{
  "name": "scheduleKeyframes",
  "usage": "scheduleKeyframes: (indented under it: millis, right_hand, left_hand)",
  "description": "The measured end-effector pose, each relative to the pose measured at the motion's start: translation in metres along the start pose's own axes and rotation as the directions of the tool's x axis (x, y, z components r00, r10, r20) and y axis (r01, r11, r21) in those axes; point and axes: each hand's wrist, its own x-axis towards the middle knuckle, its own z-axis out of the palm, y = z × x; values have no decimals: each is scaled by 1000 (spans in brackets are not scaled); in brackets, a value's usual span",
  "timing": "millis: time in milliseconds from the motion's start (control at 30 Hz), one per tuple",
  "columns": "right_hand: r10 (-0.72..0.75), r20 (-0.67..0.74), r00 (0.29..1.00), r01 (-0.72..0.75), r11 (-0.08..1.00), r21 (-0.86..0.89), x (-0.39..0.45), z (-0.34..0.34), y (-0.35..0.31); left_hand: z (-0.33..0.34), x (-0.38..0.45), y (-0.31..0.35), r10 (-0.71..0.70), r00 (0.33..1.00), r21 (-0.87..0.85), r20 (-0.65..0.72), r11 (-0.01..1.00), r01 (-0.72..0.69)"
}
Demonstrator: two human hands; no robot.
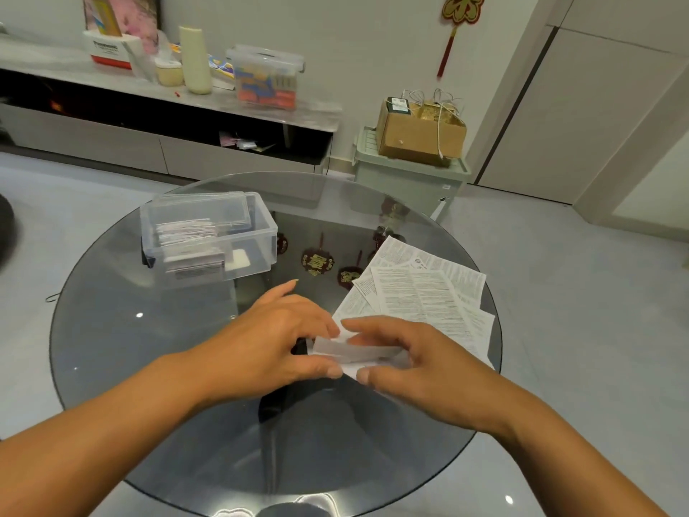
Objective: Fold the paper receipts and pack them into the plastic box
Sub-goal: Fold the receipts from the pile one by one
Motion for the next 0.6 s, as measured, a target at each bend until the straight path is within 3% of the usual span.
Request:
scheduleKeyframes:
  millis: [167,267,467,533,600]
  right_hand:
    - [79,-225,971,-46,988,146,15,-1,15]
    - [89,-265,960,-30,976,217,24,8,14]
    - [156,-326,932,-147,988,51,27,14,8]
    - [143,-351,925,-153,988,0,28,17,6]
    - [140,-395,908,-161,987,-18,27,18,6]
  left_hand:
    - [0,-2,2,-125,992,-83,-14,989,124]
    - [-2,-2,2,-177,984,-95,2,980,177]
    - [-6,-7,5,-276,958,-127,-75,956,265]
    - [-10,-9,6,-181,978,-63,-105,982,175]
    - [-12,-9,4,-25,998,122,-62,992,33]
